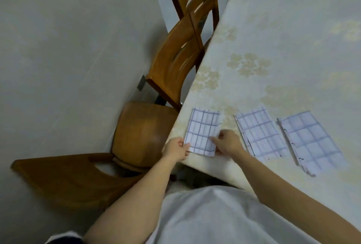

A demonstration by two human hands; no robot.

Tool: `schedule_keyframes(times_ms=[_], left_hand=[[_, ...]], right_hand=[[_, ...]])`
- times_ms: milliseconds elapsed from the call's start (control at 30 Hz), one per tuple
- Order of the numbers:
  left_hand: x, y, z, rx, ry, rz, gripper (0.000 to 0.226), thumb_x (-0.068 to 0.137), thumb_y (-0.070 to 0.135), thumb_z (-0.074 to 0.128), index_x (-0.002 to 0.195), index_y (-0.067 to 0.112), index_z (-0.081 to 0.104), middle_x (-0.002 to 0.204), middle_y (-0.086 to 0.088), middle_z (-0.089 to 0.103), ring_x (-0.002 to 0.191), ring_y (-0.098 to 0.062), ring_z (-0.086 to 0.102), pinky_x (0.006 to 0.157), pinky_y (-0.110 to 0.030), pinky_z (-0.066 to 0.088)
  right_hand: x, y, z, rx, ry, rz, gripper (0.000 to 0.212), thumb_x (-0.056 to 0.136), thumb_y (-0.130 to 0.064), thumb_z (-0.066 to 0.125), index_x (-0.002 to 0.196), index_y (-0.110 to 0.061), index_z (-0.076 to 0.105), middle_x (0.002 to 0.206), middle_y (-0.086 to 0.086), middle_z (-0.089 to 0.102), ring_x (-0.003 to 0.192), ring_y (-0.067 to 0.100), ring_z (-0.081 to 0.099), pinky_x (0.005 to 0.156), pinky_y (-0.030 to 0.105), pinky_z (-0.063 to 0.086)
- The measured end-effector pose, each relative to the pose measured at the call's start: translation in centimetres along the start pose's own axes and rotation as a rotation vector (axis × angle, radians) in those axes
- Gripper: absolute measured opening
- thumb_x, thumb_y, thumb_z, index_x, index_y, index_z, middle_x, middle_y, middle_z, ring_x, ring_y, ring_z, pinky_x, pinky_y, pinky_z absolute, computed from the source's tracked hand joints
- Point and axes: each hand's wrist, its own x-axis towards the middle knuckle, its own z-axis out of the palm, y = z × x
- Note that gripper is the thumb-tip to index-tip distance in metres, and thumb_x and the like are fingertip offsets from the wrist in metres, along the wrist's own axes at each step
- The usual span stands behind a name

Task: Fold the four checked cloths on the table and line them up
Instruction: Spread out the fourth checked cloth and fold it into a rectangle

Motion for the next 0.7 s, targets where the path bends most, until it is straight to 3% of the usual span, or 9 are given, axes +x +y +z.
schedule_keyframes(times_ms=[67,167,300,433,567,633,700], left_hand=[[1.2,-0.4,0.2,0.093,0.014,0.006,0.033,0.093,0.014,0.069,0.070,0.022,0.047,0.063,0.003,0.049,0.052,-0.015,0.057,0.052,-0.026,0.040],[1.7,0.4,0.0,0.163,-0.030,0.011,0.033,0.095,0.015,0.067,0.072,0.024,0.045,0.070,0.003,0.047,0.057,-0.015,0.060,0.048,-0.022,0.040],[1.7,0.3,-0.5,0.258,-0.039,0.062,0.014,0.094,0.025,0.070,0.094,0.024,0.056,0.086,0.005,0.059,0.070,-0.014,0.068,0.068,-0.032,0.054],[1.5,0.0,-0.6,0.383,0.078,0.176,0.027,0.091,0.033,0.071,0.108,0.024,0.052,0.103,0.002,0.061,0.089,-0.017,0.066,0.086,-0.043,0.058],[0.8,0.6,-0.1,0.764,0.261,0.443,0.060,0.089,0.038,0.073,0.136,0.023,0.039,0.130,-0.002,0.037,0.106,-0.018,0.049,0.087,-0.035,0.053],[1.0,1.3,0.5,0.929,0.271,0.645,0.067,0.087,0.036,0.075,0.142,0.022,0.040,0.140,-0.003,0.037,0.119,-0.019,0.044,0.095,-0.032,0.049],[1.5,2.0,1.3,1.018,0.175,0.705,0.073,0.088,0.028,0.074,0.149,0.019,0.036,0.154,-0.002,0.030,0.136,-0.021,0.037,0.107,-0.034,0.041]], right_hand=[[-0.1,0.9,0.4,-0.037,0.015,-0.016,0.030,0.095,-0.026,0.064,0.080,-0.001,0.061,0.062,0.012,0.070,0.047,0.019,0.067,0.045,0.029,0.054],[0.4,0.9,0.0,-0.059,0.006,-0.006,0.031,0.096,-0.025,0.063,0.076,-0.001,0.059,0.057,0.014,0.068,0.043,0.020,0.066,0.041,0.026,0.051],[0.5,1.1,-0.1,-0.078,-0.023,0.001,0.034,0.096,-0.026,0.062,0.086,0.007,0.060,0.055,0.013,0.068,0.042,0.019,0.065,0.044,0.030,0.055],[0.0,0.5,-0.4,-0.096,0.096,0.018,0.033,0.091,-0.040,0.069,0.090,-0.011,0.053,0.067,0.007,0.065,0.052,0.020,0.062,0.047,0.029,0.044],[0.2,-0.8,0.0,-0.300,0.307,-0.193,0.030,0.091,-0.045,0.064,0.099,-0.021,0.049,0.082,-0.005,0.059,0.072,0.018,0.057,0.059,0.032,0.040],[1.4,-1.6,0.7,-0.383,0.338,-0.424,0.029,0.092,-0.039,0.065,0.113,-0.021,0.058,0.103,-0.003,0.064,0.091,0.018,0.060,0.076,0.033,0.048],[3.1,-2.3,1.8,-0.519,0.254,-0.598,0.041,0.095,-0.031,0.062,0.132,-0.016,0.057,0.132,0.006,0.061,0.120,0.024,0.056,0.101,0.036,0.043]])
